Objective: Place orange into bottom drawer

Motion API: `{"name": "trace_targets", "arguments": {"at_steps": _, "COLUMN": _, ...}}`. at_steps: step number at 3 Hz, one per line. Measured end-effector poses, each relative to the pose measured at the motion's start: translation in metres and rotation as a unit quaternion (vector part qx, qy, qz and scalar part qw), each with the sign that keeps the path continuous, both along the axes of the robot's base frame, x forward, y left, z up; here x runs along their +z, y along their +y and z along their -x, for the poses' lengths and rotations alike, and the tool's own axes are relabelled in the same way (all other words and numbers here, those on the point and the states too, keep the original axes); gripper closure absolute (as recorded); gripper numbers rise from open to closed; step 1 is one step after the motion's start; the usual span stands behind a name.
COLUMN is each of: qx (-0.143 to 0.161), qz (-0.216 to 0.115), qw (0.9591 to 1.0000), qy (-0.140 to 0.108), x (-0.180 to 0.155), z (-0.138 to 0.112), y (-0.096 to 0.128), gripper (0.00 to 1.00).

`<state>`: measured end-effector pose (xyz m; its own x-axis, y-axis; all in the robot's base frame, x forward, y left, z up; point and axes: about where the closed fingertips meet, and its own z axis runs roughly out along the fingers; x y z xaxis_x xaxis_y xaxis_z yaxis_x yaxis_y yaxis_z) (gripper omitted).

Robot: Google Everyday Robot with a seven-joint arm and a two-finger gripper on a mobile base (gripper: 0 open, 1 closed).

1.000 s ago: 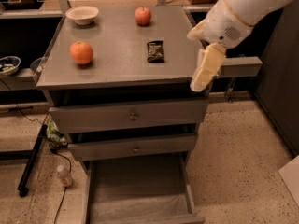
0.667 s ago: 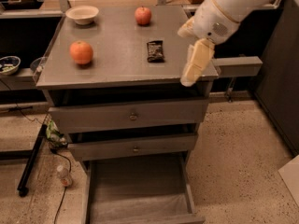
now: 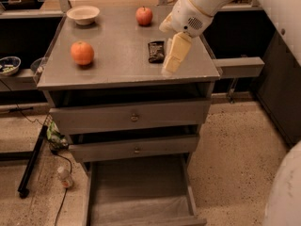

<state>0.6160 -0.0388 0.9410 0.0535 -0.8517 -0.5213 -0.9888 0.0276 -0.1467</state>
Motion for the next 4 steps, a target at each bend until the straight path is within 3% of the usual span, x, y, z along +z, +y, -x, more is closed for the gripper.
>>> {"name": "trace_targets", "arguments": {"at_steps": 1, "qx": 0.007, "qz": -0.061, "qw": 0.9977, "qy": 0.030, "x": -0.013, "z": -0.006, "y": 0.006, "gripper": 0.00}}
{"name": "trace_targets", "arguments": {"at_steps": 2, "qx": 0.017, "qz": -0.111, "qw": 0.9922, "qy": 0.053, "x": -0.023, "z": -0.020, "y": 0.018, "gripper": 0.00}}
{"name": "trace_targets", "arguments": {"at_steps": 4, "qx": 0.022, "qz": -0.124, "qw": 0.9907, "qy": 0.052, "x": -0.032, "z": -0.040, "y": 0.039, "gripper": 0.00}}
